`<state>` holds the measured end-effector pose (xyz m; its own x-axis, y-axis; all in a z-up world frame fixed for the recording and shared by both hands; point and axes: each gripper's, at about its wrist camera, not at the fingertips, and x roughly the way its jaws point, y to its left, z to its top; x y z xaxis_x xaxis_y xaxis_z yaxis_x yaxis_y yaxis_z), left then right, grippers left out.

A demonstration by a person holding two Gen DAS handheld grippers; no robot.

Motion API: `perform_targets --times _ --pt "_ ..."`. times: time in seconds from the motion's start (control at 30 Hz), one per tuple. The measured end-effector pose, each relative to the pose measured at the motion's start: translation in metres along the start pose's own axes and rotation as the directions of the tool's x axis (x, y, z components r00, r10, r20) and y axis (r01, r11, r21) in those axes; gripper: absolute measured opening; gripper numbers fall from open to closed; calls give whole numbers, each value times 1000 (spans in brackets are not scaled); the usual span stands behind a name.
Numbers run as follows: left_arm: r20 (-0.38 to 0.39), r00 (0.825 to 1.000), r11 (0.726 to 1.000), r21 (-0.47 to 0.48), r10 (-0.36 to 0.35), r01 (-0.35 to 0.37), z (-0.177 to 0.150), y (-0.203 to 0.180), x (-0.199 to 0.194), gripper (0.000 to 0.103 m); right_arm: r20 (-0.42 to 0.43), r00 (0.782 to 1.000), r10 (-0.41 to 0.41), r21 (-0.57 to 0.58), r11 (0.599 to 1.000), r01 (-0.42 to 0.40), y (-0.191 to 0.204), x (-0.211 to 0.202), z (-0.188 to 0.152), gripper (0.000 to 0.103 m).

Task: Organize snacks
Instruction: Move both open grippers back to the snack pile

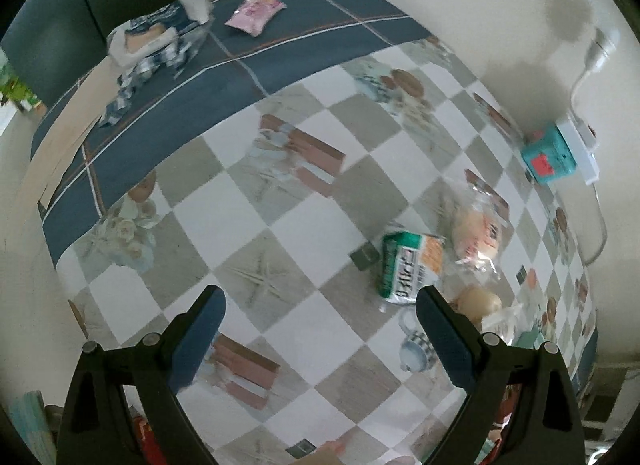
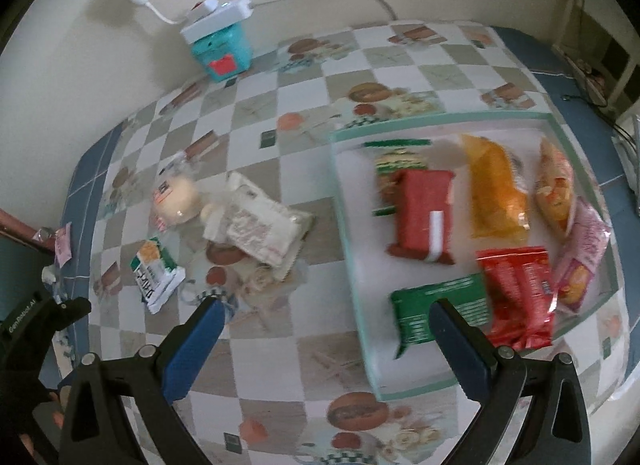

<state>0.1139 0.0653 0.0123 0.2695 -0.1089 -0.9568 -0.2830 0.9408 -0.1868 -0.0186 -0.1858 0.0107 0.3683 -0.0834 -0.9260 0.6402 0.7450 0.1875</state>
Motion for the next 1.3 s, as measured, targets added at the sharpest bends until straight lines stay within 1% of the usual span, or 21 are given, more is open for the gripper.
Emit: perform_targets --times 0.2,0.33,0.53,0.63,0.77,1.03,1.3 --pt "-19 1000 1000 -27 -3 2 8 14 7 96 -16 1000 -4 -5 1000 4 10 11 2 103" --pt "-37 999 1000 -22 -15 14 10 13 11 96 -15 1000 -15 -12 1000 14 13 17 5 103" --pt "-64 998 999 38 -17 20 9 -2 20 96 -22 1000 -16 -28 999 15 20 30 14 103" --pt "-77 997 998 64 -21 25 10 -11 25 96 -10 1000 -15 -43 999 14 26 35 21 103" --pt "-98 995 996 83 -19 27 12 -21 35 96 11 999 -34 -77 996 35 32 42 28 103" --pt "-110 993 992 122 -28 41 21 -40 47 96 29 999 -16 -140 990 20 43 52 37 103" --pt "-139 990 984 173 -22 46 16 -56 61 96 22 1000 -4 -194 981 9 56 66 41 103"
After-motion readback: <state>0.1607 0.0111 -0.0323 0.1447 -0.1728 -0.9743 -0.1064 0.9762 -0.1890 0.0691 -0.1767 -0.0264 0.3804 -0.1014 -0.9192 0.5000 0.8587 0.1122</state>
